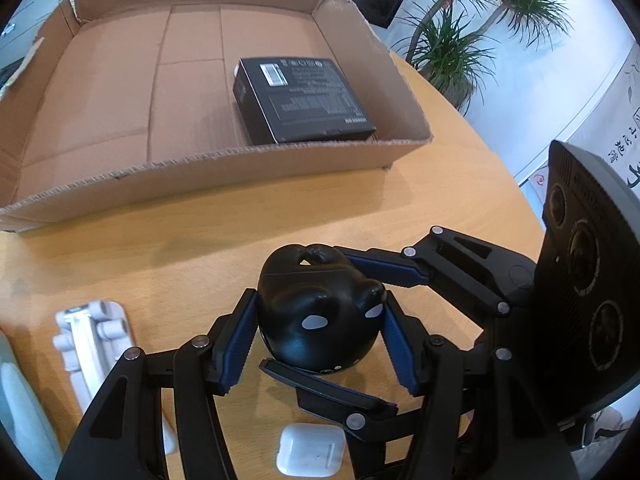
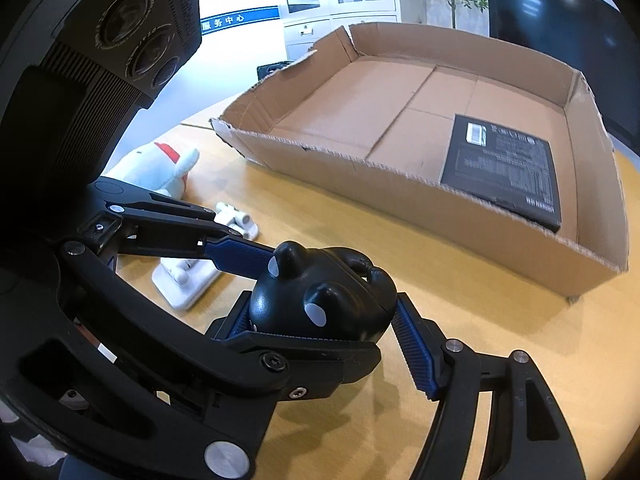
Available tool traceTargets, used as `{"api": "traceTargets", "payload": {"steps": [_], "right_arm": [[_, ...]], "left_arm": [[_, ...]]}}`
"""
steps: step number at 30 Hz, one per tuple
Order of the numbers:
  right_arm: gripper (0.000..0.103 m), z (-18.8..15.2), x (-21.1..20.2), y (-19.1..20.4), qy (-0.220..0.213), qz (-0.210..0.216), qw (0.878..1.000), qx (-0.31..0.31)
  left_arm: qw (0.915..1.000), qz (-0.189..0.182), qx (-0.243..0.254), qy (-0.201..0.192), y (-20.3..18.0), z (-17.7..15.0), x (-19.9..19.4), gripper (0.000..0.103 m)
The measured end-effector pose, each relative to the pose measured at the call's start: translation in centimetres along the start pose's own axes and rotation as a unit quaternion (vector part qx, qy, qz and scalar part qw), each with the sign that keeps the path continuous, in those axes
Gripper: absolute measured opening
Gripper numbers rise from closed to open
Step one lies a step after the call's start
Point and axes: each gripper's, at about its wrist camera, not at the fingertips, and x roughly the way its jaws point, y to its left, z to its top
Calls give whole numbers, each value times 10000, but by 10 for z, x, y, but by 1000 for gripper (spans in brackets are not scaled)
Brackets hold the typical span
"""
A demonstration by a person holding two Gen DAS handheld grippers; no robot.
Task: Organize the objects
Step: 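Lift the mouse with the right gripper and carry it over the cardboard box, then lower the mouse into the cardboard box and open the right gripper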
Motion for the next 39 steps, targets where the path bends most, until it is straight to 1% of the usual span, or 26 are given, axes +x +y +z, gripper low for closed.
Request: {"api": "traceTargets", "payload": {"steps": [6, 12, 18, 22, 26, 31, 35, 39], "right_arm": [[68, 21, -4, 7, -85, -43, 9999, -112], [68, 50, -5, 12, -170, -127, 9994, -257], [68, 87, -5, 9, -320, -139, 9986, -403], [68, 114, 5, 2, -352, -65, 9987, -369], [68, 136, 19, -8, -341, -20, 9987, -385], [68, 158, 46, -24, -222, 16, 9993, -288], [68, 166, 71, -36, -79, 89, 9997, -214], [68, 167, 95, -44, 150, 150, 9997, -147]], "left_arm": [[9998, 18, -23, -196, 6, 13, -14, 58], [9992, 127, -26, -366, 9, 30, -29, 58], [9982, 237, 5, -552, 20, 55, -46, 58], [9980, 303, -13, -546, 31, 81, -49, 58], [9982, 364, -19, -484, 45, 105, -45, 58], [9985, 399, -106, -366, 68, 129, -28, 58], [9986, 380, -241, -272, 86, 139, -13, 57], [9986, 257, -440, -159, 106, 141, 7, 57]]}}
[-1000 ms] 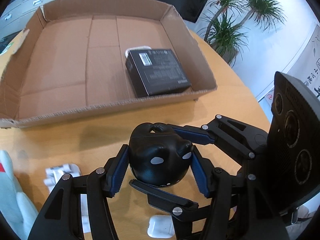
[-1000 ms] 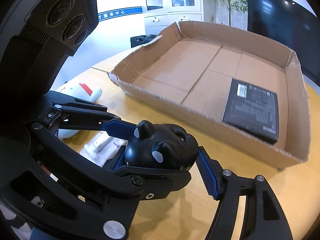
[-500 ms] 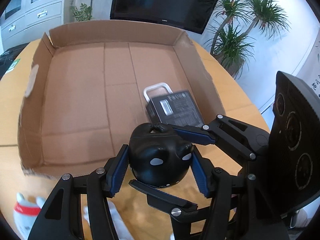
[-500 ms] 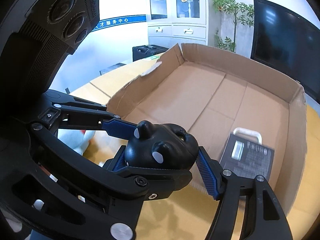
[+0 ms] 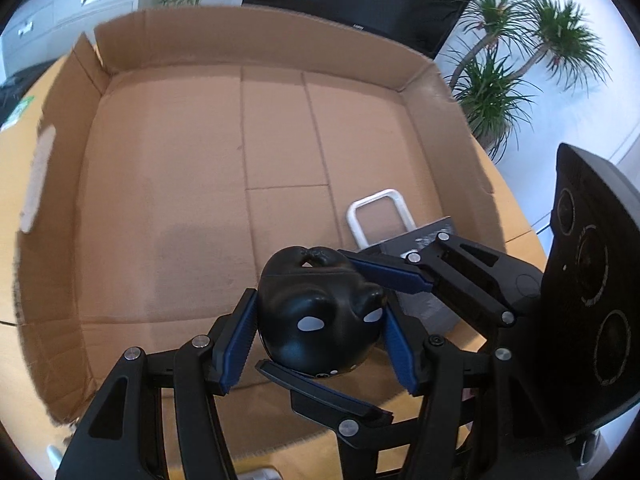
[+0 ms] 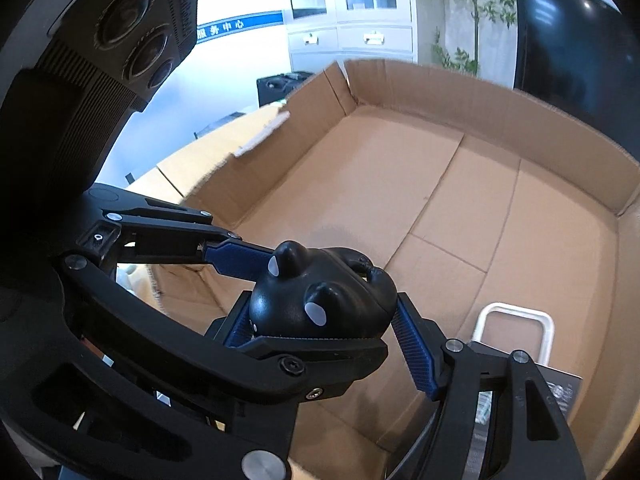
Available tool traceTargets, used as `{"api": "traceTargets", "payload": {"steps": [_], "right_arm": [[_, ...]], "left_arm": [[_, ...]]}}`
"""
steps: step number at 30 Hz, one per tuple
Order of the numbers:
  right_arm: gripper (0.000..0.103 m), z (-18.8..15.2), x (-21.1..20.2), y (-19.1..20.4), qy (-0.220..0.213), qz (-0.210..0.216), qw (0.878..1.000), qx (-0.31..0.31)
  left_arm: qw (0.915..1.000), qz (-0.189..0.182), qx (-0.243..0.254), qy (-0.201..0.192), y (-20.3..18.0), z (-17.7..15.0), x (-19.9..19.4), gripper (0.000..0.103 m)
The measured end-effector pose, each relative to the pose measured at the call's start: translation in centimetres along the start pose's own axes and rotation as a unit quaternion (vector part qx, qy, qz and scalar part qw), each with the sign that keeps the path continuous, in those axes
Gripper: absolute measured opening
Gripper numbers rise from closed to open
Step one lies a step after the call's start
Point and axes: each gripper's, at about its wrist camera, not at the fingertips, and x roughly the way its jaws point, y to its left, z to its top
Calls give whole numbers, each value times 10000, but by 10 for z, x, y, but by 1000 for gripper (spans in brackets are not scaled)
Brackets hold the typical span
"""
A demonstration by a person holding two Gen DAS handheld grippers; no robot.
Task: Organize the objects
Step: 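Lower the mouse into the cardboard box and open the right gripper, then move the right tool to the white earbuds case on the table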
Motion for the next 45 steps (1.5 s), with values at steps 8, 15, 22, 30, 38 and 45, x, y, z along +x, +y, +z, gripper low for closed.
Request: {"api": "traceTargets", "payload": {"steps": [8, 15, 22, 30, 38, 45], "right_arm": [[68, -9, 31, -6, 475, 101, 9987, 138], [68, -10, 38, 2, 664, -164, 9976, -106], [76, -10, 28, 4, 573, -154, 9982, 26], [91, -12, -1, 20, 252, -347, 9990, -119], [99, -49, -56, 33, -136, -664, 9976, -146], [103, -108, -102, 47, -446, -520, 9976, 139]], "left_arm": [[9989, -197, -276, 334, 19, -6, 26, 57], [9976, -281, -443, 461, 25, -9, 32, 58], [9978, -52, -536, 383, 24, -14, 24, 76], [9992, 59, -337, 216, 6, -23, -4, 81], [9996, 91, 105, -262, -17, -59, -50, 102], [9966, 16, -315, -766, -7, -109, -94, 102]]}}
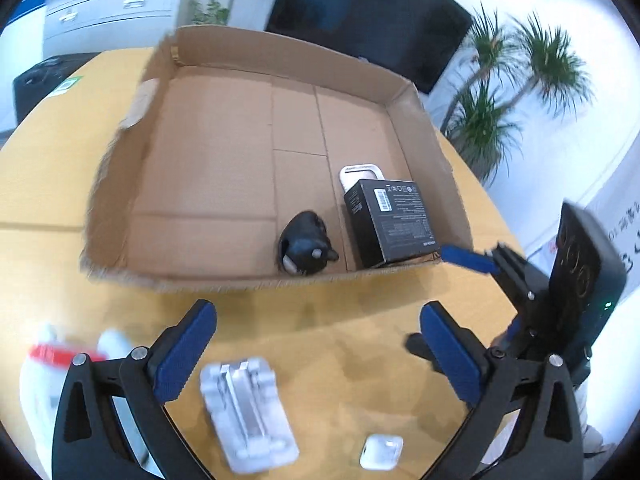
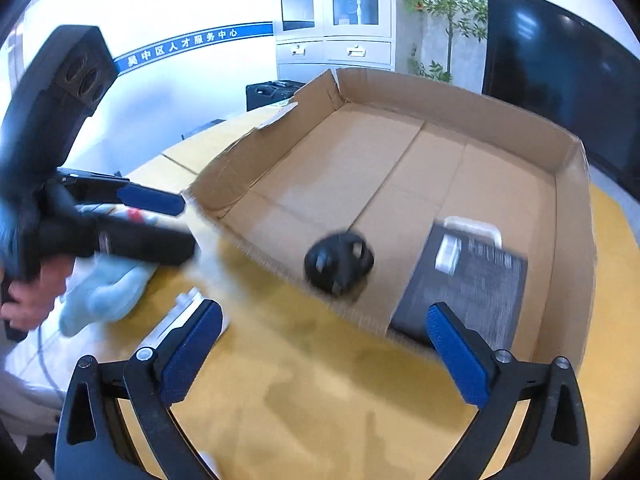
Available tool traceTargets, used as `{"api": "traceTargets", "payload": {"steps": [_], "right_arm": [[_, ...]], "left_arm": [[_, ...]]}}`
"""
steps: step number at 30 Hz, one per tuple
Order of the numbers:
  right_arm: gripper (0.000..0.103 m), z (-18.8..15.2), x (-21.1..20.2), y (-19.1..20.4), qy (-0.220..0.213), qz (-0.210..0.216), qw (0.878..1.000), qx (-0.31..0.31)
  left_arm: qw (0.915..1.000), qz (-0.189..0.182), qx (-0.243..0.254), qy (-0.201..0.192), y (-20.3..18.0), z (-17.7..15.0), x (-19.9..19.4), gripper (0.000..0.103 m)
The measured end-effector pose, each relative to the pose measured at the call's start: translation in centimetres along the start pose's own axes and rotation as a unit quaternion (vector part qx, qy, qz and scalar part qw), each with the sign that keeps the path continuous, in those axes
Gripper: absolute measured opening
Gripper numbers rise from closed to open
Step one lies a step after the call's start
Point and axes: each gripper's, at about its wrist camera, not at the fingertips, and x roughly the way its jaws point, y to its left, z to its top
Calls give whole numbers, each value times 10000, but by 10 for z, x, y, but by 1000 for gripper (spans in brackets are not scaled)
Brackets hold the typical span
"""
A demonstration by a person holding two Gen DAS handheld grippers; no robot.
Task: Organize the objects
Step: 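Move the right tool to the white earbuds case on the table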
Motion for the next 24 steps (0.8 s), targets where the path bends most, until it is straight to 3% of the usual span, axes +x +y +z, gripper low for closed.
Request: {"api": "traceTargets", "payload": {"steps": [7, 12, 17, 24], "right_arm": [[103, -67, -15, 15, 15, 259, 9995, 181], [103, -115, -21, 36, 177, 433, 9988, 164], [103, -135, -17, 61, 98, 612, 9980, -125], [101, -145, -2, 76, 320, 920, 9943, -427]], "left_arm": [[9996, -13, -260, -146, 7, -68, -20, 102], [9995, -249, 109, 172, -12, -111, -13, 102], [9950, -669, 505, 535, -36, -128, 4, 102], [9881, -684, 865, 1071, -60, -139, 33, 102]]}}
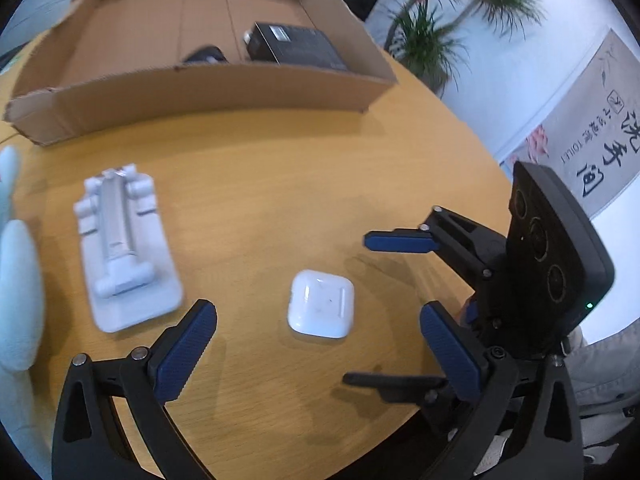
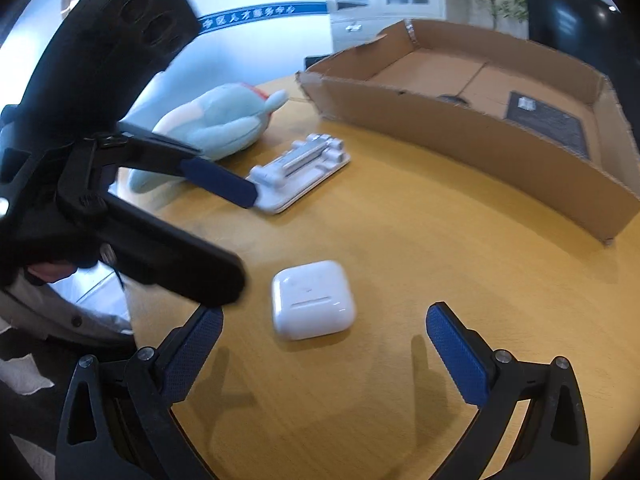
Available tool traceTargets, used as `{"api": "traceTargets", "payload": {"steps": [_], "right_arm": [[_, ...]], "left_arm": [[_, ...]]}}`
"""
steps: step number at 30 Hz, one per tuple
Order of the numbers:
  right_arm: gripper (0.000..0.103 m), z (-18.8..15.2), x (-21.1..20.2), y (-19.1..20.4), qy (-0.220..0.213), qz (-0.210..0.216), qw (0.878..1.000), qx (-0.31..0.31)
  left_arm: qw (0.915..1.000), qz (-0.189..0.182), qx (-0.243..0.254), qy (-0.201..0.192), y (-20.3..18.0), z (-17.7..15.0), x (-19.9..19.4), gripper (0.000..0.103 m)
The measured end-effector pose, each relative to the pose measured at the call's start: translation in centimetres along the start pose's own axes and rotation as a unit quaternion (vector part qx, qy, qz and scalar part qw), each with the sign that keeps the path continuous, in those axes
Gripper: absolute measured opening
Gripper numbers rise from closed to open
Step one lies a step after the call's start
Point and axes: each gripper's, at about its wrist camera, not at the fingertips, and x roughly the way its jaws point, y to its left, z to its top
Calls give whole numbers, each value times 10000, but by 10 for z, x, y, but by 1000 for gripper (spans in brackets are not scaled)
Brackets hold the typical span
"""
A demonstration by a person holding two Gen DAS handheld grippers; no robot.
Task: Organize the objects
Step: 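Move the right tool to the white earbuds case on the table, then close the right gripper on the sides of the white earbuds case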
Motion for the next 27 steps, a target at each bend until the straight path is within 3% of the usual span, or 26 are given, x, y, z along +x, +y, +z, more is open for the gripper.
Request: {"api": "traceTargets", "payload": {"steps": [3, 7, 13, 17, 19, 24, 27], "right_arm": [[95, 0, 2, 4, 60, 77, 9999, -117], [78, 1, 10, 11, 253, 67, 9992, -317], [68, 3, 8, 15, 306, 30, 9988, -391], [57, 4, 6, 11, 327, -13, 9990, -308], [52, 4, 4, 7, 326, 4, 9992, -226], [48, 4, 7, 6, 360, -6, 9989, -289], [47, 4, 8, 6, 372, -5, 9988, -302]], "left_arm": [[9999, 18, 39, 125, -3, 0, 10, 102], [9995, 39, 171, 259, -9, 1, 20, 102], [9988, 38, 326, 358, -13, 1, 27, 95], [9986, 16, 296, 440, -10, 0, 28, 76], [9986, 19, 324, 417, -10, -1, 27, 72], [9985, 5, 373, 411, -9, -4, 26, 52], [9984, 10, 382, 416, -8, -3, 26, 47]]}}
